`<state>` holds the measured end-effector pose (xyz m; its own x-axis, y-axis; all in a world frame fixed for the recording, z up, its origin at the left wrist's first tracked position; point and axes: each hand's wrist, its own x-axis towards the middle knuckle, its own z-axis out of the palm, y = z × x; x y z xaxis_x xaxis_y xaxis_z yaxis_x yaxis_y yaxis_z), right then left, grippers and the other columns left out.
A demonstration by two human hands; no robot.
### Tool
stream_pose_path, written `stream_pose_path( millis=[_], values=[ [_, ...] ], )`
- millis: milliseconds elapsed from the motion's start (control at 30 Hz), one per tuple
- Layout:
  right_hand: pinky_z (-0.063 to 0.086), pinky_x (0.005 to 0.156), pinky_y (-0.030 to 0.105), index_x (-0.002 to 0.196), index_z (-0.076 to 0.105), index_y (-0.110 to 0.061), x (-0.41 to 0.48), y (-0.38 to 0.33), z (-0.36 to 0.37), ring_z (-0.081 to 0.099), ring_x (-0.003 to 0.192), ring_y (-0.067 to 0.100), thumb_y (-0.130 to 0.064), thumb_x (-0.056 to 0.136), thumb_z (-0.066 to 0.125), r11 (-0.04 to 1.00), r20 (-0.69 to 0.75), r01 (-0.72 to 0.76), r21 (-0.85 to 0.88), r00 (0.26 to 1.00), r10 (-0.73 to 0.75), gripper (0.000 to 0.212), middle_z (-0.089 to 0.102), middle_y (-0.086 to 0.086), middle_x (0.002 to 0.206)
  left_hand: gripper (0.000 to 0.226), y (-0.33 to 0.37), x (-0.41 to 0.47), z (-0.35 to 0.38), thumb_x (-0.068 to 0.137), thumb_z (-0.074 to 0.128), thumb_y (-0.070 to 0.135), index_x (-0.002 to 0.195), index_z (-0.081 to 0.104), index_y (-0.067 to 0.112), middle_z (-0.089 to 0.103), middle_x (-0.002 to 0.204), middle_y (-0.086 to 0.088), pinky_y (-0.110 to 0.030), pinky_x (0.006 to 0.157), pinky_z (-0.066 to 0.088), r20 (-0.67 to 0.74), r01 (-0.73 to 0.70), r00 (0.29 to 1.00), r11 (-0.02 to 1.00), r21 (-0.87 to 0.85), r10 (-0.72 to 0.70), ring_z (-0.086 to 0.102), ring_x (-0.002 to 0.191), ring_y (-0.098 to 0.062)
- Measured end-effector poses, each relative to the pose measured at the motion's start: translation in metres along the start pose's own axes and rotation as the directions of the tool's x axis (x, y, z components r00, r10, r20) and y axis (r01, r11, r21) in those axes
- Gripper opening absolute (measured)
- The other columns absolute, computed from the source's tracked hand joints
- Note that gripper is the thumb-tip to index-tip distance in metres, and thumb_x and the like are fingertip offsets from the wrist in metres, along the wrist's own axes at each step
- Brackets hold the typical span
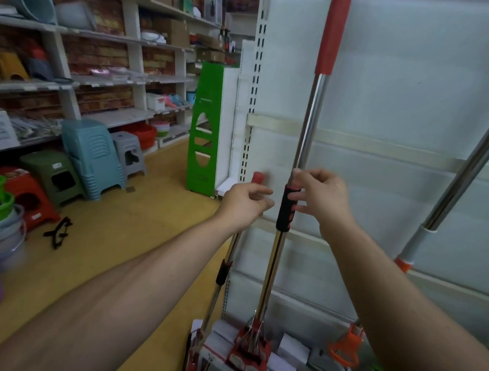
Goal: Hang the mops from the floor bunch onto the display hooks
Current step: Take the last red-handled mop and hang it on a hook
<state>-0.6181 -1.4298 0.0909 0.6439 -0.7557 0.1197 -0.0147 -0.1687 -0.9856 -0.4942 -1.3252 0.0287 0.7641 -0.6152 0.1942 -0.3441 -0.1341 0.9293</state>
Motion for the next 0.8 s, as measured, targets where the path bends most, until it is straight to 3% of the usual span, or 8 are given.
stream_pose_path(
  millis=[200,333,533,667,800],
  values=[
    [0.06,0.073,0.04,0.109,0.067,-0.014,-0.009,0.034,0.042,0.074,0.077,0.02,-0.03,0.099,0.067,0.998,0.012,-0.058,-0.025,0.998,0.059,0.019,0.073,0.003,0.099,0.025,-0.044,-0.008,-0.032,0.089,0.075,0.026,0.112,0.076,0.018,0.078,0.102,-0.005,-0.023,0.065,0.048,-0.009,0.066,0.998,0.994,0.082,-0.065,0.075,0.087,-0.021],
    [0.059,0.071,0.04,0.103,0.067,-0.014,-0.008,0.058,0.073,0.074,0.077,0.021,-0.028,0.098,0.068,0.994,-0.004,-0.099,-0.047,0.995,0.099,0.015,0.073,0.003,0.097,0.021,-0.073,0.002,-0.052,0.09,0.075,0.014,0.111,0.074,0.011,0.073,0.099,-0.015,-0.013,0.054,0.045,0.016,0.133,0.991,0.991,0.012,-0.133,0.07,0.087,-0.027],
    [0.064,0.082,0.048,0.103,0.068,-0.018,0.013,0.086,0.12,0.078,0.086,0.023,-0.03,0.096,0.069,0.98,-0.131,-0.178,-0.092,0.978,0.165,0.014,0.075,0.002,0.099,0.023,-0.117,0.041,-0.083,0.088,0.077,0.024,0.111,0.075,0.018,0.076,0.094,-0.009,-0.022,0.063,0.045,0.084,0.165,0.983,0.986,0.016,-0.166,0.074,0.092,-0.024],
    [0.063,0.086,0.047,0.117,0.067,-0.017,0.036,0.094,0.144,0.075,0.092,0.02,-0.034,0.096,0.07,0.967,-0.262,-0.224,-0.117,0.947,0.188,0.027,0.074,0.0,0.103,0.023,-0.141,0.076,-0.1,0.088,0.077,0.026,0.11,0.075,0.02,0.074,0.091,-0.002,-0.022,0.068,0.047,0.185,0.169,0.967,0.984,0.052,-0.175,0.072,0.092,-0.02],
    [0.06,0.094,0.048,0.132,0.062,-0.017,0.055,0.102,0.164,0.073,0.096,0.017,-0.037,0.095,0.071,0.956,-0.387,-0.279,-0.093,0.895,0.223,0.043,0.072,0.0,0.112,0.02,-0.17,0.108,-0.105,0.089,0.075,0.03,0.109,0.074,0.025,0.074,0.097,-0.001,-0.029,0.082,0.053,0.321,0.158,0.929,0.982,0.101,-0.183,0.071,0.098,-0.02]
  ],
)
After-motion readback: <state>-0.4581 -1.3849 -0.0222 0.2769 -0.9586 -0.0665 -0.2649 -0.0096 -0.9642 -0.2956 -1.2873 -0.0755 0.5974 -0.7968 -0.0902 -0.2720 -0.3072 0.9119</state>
